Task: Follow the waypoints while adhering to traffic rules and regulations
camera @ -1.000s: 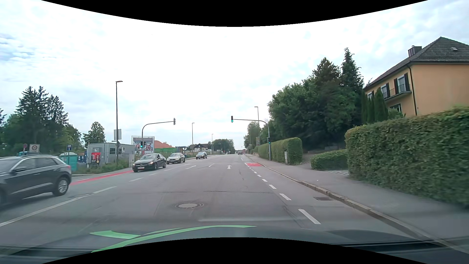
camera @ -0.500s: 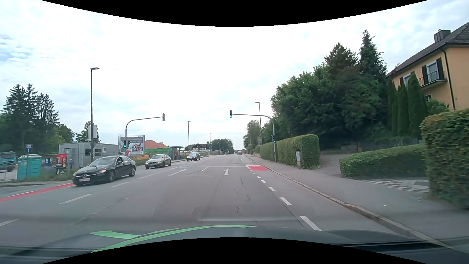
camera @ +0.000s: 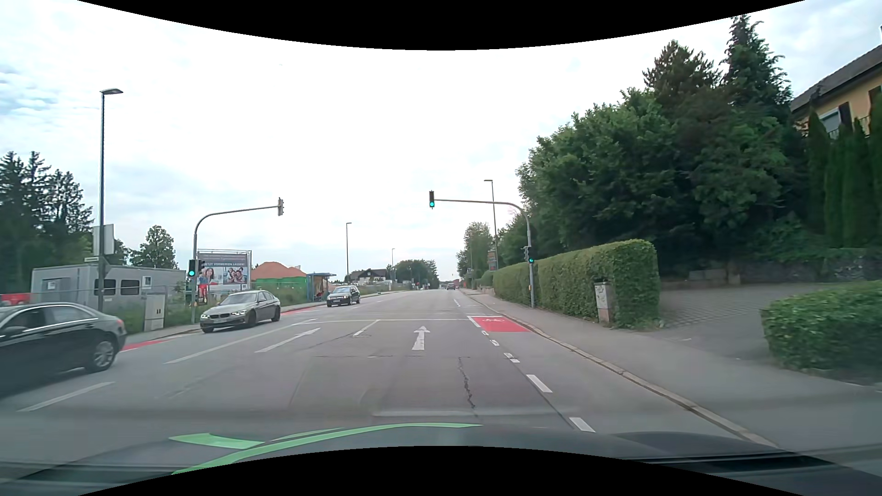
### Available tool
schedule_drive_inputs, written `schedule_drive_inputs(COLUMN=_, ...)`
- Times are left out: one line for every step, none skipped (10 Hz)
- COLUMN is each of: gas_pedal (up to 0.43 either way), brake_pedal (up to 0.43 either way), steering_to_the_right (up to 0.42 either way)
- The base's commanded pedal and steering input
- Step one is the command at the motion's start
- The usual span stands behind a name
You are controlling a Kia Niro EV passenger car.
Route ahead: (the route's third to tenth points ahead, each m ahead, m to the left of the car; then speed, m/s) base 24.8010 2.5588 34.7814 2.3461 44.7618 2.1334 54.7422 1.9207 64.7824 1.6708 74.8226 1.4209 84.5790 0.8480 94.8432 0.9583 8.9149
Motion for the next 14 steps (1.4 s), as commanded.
schedule_drive_inputs(gas_pedal=0.098, brake_pedal=0.0, steering_to_the_right=0.0)
schedule_drive_inputs(gas_pedal=0.098, brake_pedal=0.0, steering_to_the_right=0.0)
schedule_drive_inputs(gas_pedal=0.098, brake_pedal=0.0, steering_to_the_right=0.0)
schedule_drive_inputs(gas_pedal=0.098, brake_pedal=0.0, steering_to_the_right=0.0)
schedule_drive_inputs(gas_pedal=0.098, brake_pedal=0.0, steering_to_the_right=0.0)
schedule_drive_inputs(gas_pedal=0.098, brake_pedal=0.0, steering_to_the_right=0.0)
schedule_drive_inputs(gas_pedal=0.098, brake_pedal=0.0, steering_to_the_right=0.0)
schedule_drive_inputs(gas_pedal=0.098, brake_pedal=0.0, steering_to_the_right=0.0)
schedule_drive_inputs(gas_pedal=0.098, brake_pedal=0.0, steering_to_the_right=0.0)
schedule_drive_inputs(gas_pedal=0.098, brake_pedal=0.0, steering_to_the_right=0.0)
schedule_drive_inputs(gas_pedal=0.098, brake_pedal=0.0, steering_to_the_right=0.0)
schedule_drive_inputs(gas_pedal=0.098, brake_pedal=0.0, steering_to_the_right=0.001)
schedule_drive_inputs(gas_pedal=0.098, brake_pedal=0.0, steering_to_the_right=0.001)
schedule_drive_inputs(gas_pedal=0.098, brake_pedal=0.0, steering_to_the_right=0.001)
